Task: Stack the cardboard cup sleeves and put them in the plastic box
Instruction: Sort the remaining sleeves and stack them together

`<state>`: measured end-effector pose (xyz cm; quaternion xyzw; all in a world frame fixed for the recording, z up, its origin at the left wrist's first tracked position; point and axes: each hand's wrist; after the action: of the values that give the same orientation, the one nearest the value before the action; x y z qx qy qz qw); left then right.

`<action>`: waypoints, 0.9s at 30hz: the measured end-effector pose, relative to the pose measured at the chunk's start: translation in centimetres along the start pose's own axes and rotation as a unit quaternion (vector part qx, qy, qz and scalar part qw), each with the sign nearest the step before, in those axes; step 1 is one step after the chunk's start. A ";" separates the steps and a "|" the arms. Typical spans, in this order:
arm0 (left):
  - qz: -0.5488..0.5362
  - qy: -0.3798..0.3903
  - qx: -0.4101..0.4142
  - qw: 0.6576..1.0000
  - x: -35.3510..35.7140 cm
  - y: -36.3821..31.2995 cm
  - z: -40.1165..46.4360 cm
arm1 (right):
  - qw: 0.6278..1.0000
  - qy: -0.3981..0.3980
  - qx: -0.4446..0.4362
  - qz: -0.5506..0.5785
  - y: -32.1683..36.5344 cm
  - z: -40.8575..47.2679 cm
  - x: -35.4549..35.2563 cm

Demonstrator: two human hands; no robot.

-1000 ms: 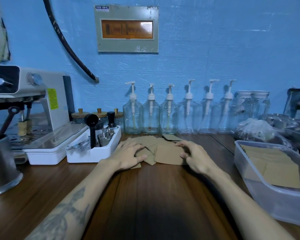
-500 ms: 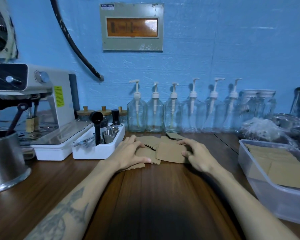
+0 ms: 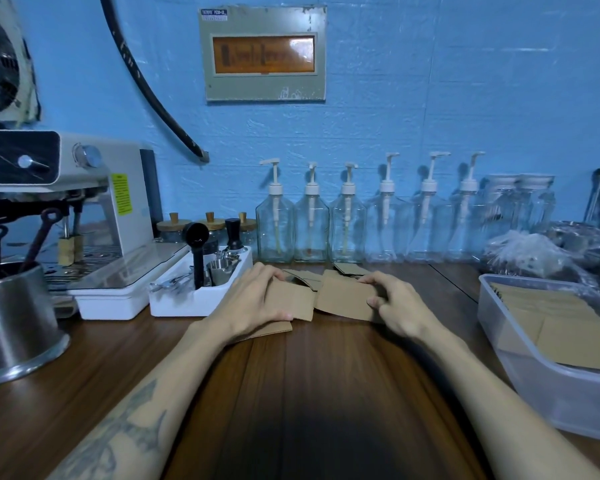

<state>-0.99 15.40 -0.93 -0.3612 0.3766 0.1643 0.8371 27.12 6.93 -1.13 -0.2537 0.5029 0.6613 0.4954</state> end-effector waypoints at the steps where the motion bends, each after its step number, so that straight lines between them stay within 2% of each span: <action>1: -0.012 0.000 -0.008 1.000 -0.1 -0.1 -0.1 | 1.000 0.001 0.002 0.002 0.0 0.0 0.0; 8: -0.184 -0.042 -0.070 0.980 -1.4 0.0 -2.2 | 1.000 0.013 -0.003 0.017 0.4 -0.5 -0.1; 17: -0.254 -0.055 -0.143 0.955 -1.5 0.4 -3.8 | 0.999 0.023 -0.014 0.035 0.8 -1.1 -0.2; 20: -0.301 -0.075 -0.134 0.941 -1.5 0.2 -3.8 | 0.999 0.023 -0.015 0.035 0.8 -1.0 -0.2; 22: -0.340 -0.115 -0.115 0.926 -1.8 -0.3 -3.5 | 0.999 0.024 -0.016 0.038 0.9 -1.0 -0.2; 27: -0.443 -0.232 -0.043 0.865 -2.8 -2.6 -3.0 | 0.998 0.020 -0.030 0.059 1.1 -1.1 0.0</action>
<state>-2.99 11.44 1.04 -0.4769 -0.0358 -0.1292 0.8687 25.93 5.92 -1.01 -0.2512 0.5072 0.6989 0.4373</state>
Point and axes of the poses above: each hand's wrist, its own z-axis towards the middle knuckle, its own x-axis out of the palm, y = z × x, and after that the axes turned 12 degrees about -z, right-handed
